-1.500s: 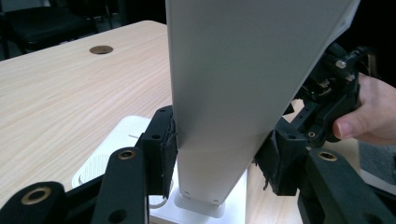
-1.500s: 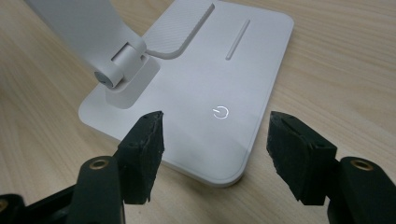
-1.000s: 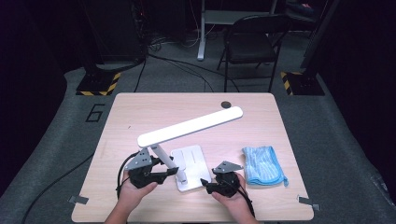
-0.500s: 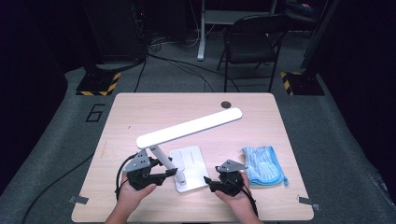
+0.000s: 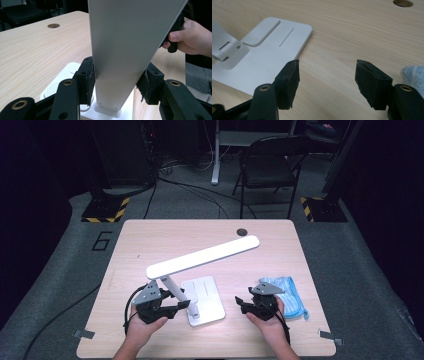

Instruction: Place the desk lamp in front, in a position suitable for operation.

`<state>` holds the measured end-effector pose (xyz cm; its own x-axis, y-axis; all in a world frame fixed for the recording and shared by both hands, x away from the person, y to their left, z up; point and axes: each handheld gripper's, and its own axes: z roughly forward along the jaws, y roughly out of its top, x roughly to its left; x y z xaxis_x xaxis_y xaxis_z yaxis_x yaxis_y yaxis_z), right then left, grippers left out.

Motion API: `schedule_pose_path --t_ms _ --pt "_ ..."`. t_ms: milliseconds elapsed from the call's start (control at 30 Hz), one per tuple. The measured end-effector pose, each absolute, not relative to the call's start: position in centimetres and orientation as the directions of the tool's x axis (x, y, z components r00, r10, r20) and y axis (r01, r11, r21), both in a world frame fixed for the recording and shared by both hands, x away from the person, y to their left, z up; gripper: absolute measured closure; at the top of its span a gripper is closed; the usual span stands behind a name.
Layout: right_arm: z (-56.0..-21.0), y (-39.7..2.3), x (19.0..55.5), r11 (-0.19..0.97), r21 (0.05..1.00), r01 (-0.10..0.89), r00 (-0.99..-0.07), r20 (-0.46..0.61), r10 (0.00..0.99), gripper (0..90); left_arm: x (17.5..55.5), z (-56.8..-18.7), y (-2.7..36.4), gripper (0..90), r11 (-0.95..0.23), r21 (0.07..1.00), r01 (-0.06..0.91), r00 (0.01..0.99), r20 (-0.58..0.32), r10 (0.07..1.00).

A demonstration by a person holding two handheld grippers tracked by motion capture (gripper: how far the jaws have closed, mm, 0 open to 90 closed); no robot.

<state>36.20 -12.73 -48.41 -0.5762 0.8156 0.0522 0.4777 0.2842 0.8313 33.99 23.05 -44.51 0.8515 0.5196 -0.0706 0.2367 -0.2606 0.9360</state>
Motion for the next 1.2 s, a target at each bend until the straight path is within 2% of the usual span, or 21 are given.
schedule_pose_path --t_ms 633,1200 --pt "-48.2 -19.1 36.3 0.21 0.84 0.501 -0.425 0.028 0.905 35.8 34.0 -44.5 23.1 52.0 -0.257 0.936 0.242 0.851 -0.077 0.52" --pt "-49.5 -22.5 35.5 0.177 0.818 0.548 -0.313 0.004 0.95 35.8 33.9 -44.5 23.1 52.1 -0.263 0.933 0.245 0.847 -0.074 0.526"
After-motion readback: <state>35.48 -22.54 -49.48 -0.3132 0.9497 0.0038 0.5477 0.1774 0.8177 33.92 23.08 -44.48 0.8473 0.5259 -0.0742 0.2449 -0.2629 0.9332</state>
